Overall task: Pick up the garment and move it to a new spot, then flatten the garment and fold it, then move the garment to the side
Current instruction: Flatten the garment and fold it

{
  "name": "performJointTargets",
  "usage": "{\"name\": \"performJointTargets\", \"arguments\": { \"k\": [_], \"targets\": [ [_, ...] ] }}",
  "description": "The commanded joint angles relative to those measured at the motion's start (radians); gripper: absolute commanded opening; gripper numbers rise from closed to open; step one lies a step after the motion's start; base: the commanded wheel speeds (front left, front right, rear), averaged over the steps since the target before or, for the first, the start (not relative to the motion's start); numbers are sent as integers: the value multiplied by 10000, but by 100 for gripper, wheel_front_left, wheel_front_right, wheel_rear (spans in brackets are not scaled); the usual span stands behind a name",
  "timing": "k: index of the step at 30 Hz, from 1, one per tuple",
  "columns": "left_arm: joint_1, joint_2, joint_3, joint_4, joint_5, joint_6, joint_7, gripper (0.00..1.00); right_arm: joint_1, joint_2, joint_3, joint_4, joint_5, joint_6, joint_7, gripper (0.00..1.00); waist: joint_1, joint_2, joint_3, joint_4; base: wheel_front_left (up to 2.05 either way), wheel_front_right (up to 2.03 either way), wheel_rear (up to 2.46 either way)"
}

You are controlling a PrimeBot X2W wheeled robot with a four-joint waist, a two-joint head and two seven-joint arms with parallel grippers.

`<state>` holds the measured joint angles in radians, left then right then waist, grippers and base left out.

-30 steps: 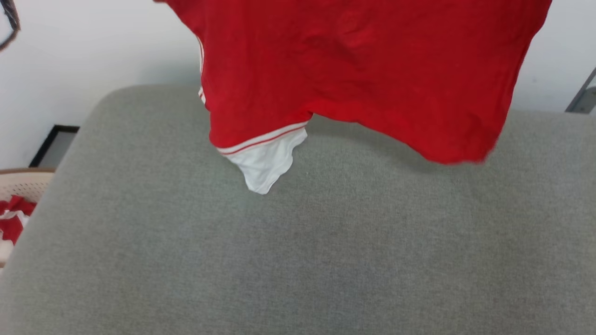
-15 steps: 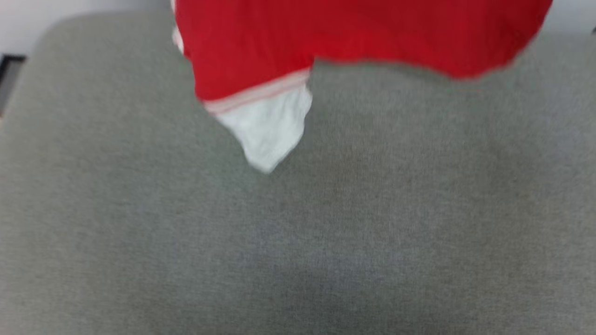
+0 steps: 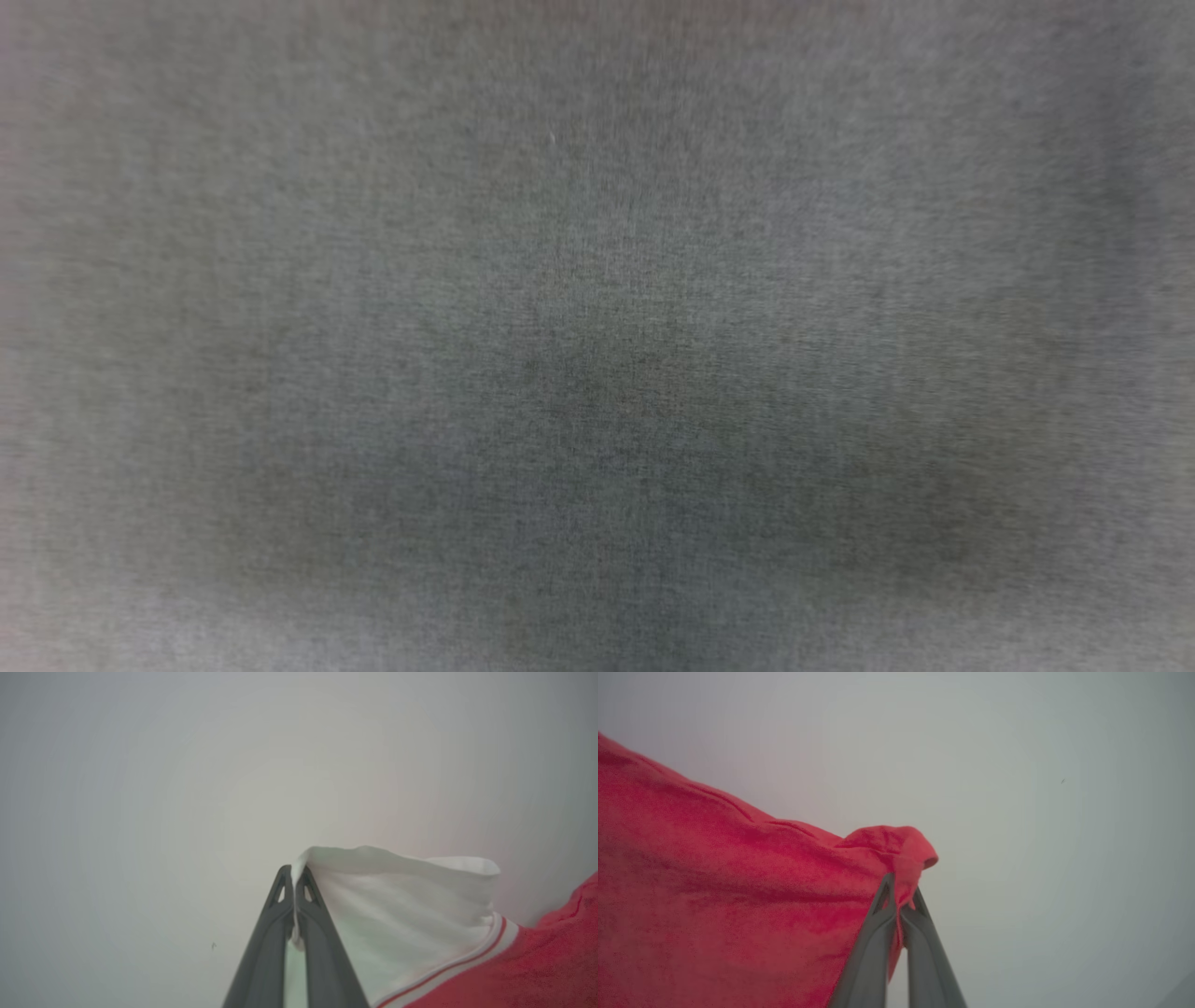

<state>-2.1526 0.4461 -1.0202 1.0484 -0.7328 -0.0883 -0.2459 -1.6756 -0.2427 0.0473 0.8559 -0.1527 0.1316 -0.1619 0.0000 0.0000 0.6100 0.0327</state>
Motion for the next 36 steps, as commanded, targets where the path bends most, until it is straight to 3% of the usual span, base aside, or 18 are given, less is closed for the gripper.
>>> {"name": "performJointTargets", "arguments": {
  "k": [1, 10, 15, 24, 26, 29, 32, 36],
  "targets": [
    [68, -15, 98, 15, 70, -36, -114, 0, 58, 119, -274, 232, -411, -17, -187, 0, 0, 0, 1402, 202, 0, 0, 0],
    [1937, -256, -233, 645, -63, -330, -145, 0, 805, 483, -733, 1902, -1139, -17, -222, 0, 0, 0, 1190, 384, 0, 0, 0],
    [3463, -334, -856, 408, -642, -431, 615, 0, 1295, 454, -404, 2920, -937, -17, -270, 0, 0, 0, 537, 418, 0, 0, 0],
    [5427, 1013, -2068, -1928, -2257, -408, 2236, 0, 2398, 524, 498, 4002, 121, -17, -541, 0, 0, 0, -823, 434, 0, 0, 0],
    [6082, 1568, -2278, -2739, -2677, -409, 2682, 0, 2938, 560, 1064, 4139, 662, -17, -519, 0, 0, 0, -1344, 452, 0, 0, 0],
    [6657, 1839, -2356, -3203, -3060, -409, 2990, 0, 3464, 686, 1502, 4211, 1139, -17, -423, 0, 0, 0, -1708, 447, 0, 0, 0],
    [7738, 2493, -2431, -4226, -3524, -407, 3516, 0, 4521, 704, 2444, 4240, 2189, -18, -218, 0, 0, 0, -2413, 367, 0, 0, 0],
    [8676, 3045, -2472, -5307, -3797, -41, 3841, 0, 5435, 554, 3177, 3949, 3148, -18, 81, 0, 0, 0, -2865, 326, 0, 0, 0]
  ]
}}
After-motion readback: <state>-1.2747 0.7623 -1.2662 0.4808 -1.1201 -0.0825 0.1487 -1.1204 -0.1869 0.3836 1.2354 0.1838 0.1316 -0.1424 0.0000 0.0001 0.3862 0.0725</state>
